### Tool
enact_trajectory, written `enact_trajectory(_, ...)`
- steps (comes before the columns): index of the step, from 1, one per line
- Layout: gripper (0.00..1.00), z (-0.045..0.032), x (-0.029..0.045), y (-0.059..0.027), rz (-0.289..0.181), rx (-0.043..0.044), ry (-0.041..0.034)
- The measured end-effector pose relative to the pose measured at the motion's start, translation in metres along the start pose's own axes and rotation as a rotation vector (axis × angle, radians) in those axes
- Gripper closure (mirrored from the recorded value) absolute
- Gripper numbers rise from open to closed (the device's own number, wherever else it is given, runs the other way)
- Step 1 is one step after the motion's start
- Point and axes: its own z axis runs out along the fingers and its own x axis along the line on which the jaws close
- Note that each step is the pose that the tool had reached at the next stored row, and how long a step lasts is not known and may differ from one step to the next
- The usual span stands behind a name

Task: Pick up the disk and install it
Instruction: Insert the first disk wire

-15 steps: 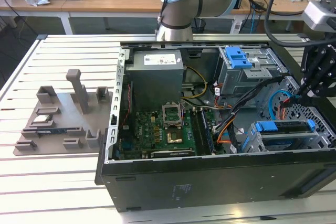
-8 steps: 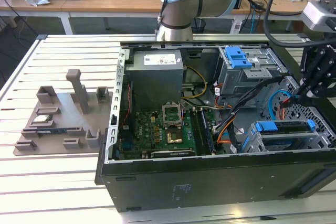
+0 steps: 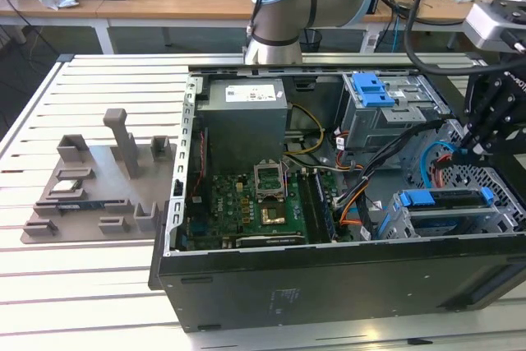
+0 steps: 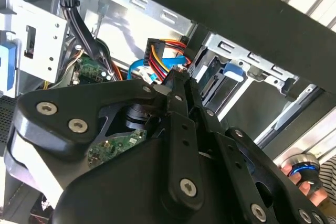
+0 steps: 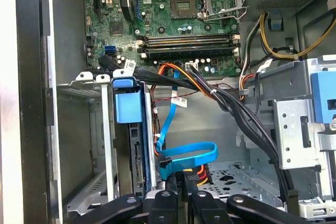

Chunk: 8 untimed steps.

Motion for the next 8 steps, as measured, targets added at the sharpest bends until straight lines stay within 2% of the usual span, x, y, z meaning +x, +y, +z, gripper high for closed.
enact_trajectory(5, 0.83, 0.0004, 0.0007, 0.0067, 0.000, 0.0000, 0.0001)
enact_trajectory(7, 0.83, 0.0009, 0.0013, 0.0131, 0.000, 0.0000, 0.0000)
enact_trajectory(8, 0.83, 0.0015, 0.0018, 0.0203, 0.000, 0.0000, 0.0000)
